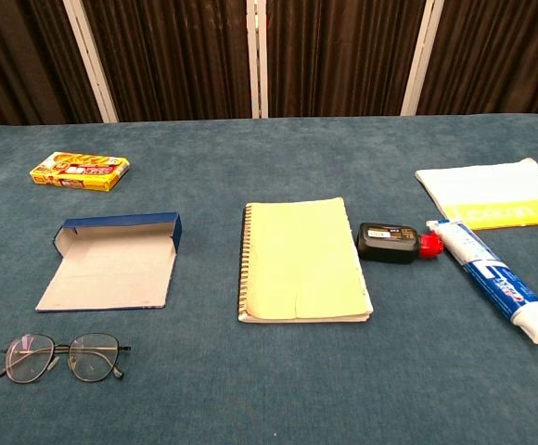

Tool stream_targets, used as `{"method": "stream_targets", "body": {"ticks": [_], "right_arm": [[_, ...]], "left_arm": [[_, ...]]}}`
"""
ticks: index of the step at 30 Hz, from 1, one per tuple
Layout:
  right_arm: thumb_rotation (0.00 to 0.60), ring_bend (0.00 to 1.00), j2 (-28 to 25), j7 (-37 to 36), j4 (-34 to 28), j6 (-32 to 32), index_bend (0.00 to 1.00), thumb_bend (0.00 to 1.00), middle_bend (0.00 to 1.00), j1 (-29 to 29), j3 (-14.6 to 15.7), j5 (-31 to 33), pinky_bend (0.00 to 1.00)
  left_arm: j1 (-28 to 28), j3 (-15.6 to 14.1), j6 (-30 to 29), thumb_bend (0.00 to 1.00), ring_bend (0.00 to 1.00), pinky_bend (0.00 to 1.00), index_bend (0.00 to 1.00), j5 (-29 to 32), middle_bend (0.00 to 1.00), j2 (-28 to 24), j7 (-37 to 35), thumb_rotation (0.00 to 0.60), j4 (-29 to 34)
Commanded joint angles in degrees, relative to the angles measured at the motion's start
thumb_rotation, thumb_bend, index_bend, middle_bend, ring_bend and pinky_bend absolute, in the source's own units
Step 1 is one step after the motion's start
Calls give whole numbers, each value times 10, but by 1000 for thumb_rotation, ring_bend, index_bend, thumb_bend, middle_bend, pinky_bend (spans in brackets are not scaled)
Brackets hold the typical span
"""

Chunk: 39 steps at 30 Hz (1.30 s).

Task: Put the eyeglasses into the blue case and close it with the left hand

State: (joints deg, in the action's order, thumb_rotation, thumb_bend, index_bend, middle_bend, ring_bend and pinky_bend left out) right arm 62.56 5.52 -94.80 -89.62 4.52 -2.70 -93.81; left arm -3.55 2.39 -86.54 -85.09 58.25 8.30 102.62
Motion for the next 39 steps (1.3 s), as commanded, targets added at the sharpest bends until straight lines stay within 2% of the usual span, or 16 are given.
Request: {"method": "stream_targets", "body": {"ticks": [1, 9, 11, 14, 16, 19, 23, 29, 34, 39], "right_arm": [[600, 0, 0, 0, 0, 1, 0, 0, 0, 0, 0, 0, 0], [600, 0, -1, 1, -2, 1, 0, 0, 0, -1, -1, 3, 0], [600, 0, -2, -1, -2, -1, 0, 0, 0, -2, -1, 5, 0], [600, 0, -4, -6, 0, 0, 0, 0, 0, -3, -3, 12, 0], [600, 0, -6, -12, -1, -2, 0, 0, 0, -4, -4, 14, 0], [600, 0, -9, -21, 0, -4, 0, 0, 0, -6, -3, 13, 0], [600, 0, -10, -30, 6, 2, 0, 0, 0, -5, -2, 16, 0], [600, 0, -12, -41, 8, 5, 0, 0, 0, -4, -3, 19, 0], [600, 0, -13, -45, 9, 8, 0, 0, 0, -3, -4, 22, 0], [600, 0, -13, -48, 10, 9, 0, 0, 0, -3, -4, 23, 0]], "left_arm": [[-1, 0, 1, 0, 0, 0, 0, 1, 0, 0, 1, 600, -1], [-9, -11, 30, 0, 0, 0, 4, -3, 0, 4, -16, 600, 3], [-20, -24, 65, 8, 0, 0, 65, -9, 0, 5, -40, 600, 12], [-50, -33, 129, 142, 0, 0, 252, -5, 0, 22, -14, 600, 14], [-70, -31, 168, 220, 0, 0, 358, 10, 0, 46, 23, 600, 21], [-103, -18, 223, 299, 0, 0, 424, 76, 0, 93, 111, 600, 30], [-131, -3, 241, 363, 0, 0, 428, 155, 0, 154, 212, 600, 34], [-157, -2, 243, 373, 0, 0, 428, 229, 0, 222, 299, 600, 24], [-178, -4, 248, 403, 0, 0, 447, 260, 0, 267, 324, 600, 12], [-185, -10, 237, 429, 0, 0, 462, 266, 0, 279, 335, 600, 12]]}}
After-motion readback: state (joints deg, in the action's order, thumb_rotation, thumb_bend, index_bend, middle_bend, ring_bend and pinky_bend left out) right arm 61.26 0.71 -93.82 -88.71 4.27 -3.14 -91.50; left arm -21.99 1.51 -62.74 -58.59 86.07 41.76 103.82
